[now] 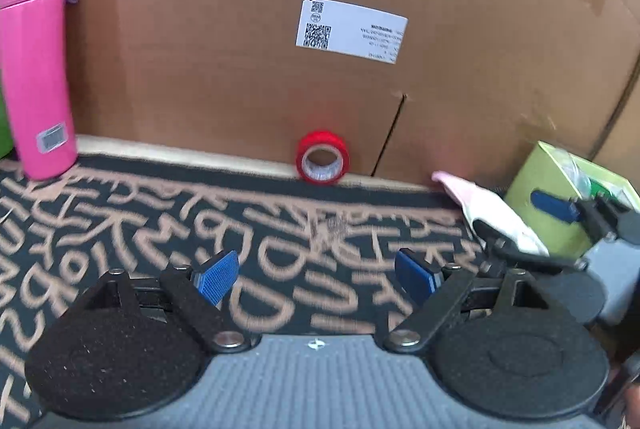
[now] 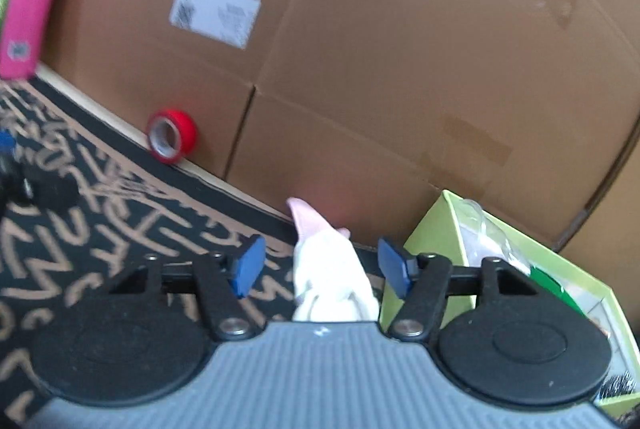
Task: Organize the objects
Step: 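Grasp the red tape roll with the left tool while the right tool grasps the white glove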
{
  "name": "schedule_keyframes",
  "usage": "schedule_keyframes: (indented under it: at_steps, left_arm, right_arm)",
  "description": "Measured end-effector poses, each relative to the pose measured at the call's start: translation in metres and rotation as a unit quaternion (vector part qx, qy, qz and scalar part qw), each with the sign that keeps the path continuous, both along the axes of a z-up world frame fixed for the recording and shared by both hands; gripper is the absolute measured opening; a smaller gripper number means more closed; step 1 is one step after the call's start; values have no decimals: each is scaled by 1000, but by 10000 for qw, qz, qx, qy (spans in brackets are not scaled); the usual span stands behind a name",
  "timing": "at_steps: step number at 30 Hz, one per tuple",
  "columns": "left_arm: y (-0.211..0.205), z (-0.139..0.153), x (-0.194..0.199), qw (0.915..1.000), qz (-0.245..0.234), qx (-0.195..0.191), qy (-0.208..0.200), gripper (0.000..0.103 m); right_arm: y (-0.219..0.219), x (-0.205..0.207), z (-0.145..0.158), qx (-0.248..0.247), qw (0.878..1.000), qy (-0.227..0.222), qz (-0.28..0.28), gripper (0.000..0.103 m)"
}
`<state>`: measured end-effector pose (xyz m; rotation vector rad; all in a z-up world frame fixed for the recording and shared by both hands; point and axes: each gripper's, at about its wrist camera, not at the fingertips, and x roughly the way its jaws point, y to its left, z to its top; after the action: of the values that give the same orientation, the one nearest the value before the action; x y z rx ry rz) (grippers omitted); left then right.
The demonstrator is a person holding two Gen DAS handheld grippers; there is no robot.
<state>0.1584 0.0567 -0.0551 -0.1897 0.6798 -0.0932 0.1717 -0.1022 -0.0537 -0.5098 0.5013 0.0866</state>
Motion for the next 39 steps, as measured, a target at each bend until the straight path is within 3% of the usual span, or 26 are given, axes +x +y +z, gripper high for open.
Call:
schedule_keyframes:
  at_steps: [4,7,9,12,17,18,19,20,23,27,30,31,32,36,38,39]
  left_arm:
    - [-2,-2,35,9999,161,28,-48,88]
    - [-3,-8,66,9994,344,91,-30,89]
    - [-1,-13,82,9992,397,19,28,89]
    - [-1,-18,98,9991,414,-50,92,89]
    - [-1,-23,112,9989,426,-151,102,86]
    - [-2,-23,112,9992,371,-145,91,80]
    - [-3,-23,112,9995,282,-140,91,61]
    - [-4,-22,111,9997,135,-155,111,51]
    - [-8,-20,99,9997,-147,-102,155,49]
    - [-14,-15,67,9982,-565,15,190,49]
    - [-14,-10,38,9962,-835,27,227,49]
    - [-14,-9,30,9956,-898,31,251,49]
    - [-16,-8,20,9952,-943,74,263,49]
    - [-13,-7,-7,9922,-1208,171,256,49]
    - [-14,-7,-16,9914,-1272,162,263,49]
    - [-10,-7,-12,9912,-1283,156,271,49]
  right_arm:
    - [6,14,-11,-497,9987,19,-116,62]
    - [6,18,-15,-528,9982,268,9,35]
    - [2,20,-18,-483,9981,394,17,25]
    - [-6,12,-11,-106,9989,452,99,15]
    - [-24,-22,18,1143,9899,648,541,14]
    - [-26,-27,21,1406,9851,745,647,14]
    - [-31,-34,25,1659,9800,842,711,14]
    - [-35,-41,27,1828,9763,886,750,14]
    - [-43,-61,29,1960,9738,860,767,14]
    - [-37,-62,28,1565,9839,620,603,14]
    - [-26,-38,26,1170,9915,364,446,32]
    - [-21,-27,21,992,9940,312,349,45]
    - [-16,-15,16,757,9962,319,287,46]
    - [-9,17,-3,285,9979,569,74,45]
    - [-13,21,-8,345,9970,698,-17,24]
    - [-16,16,-5,476,9964,697,-11,19]
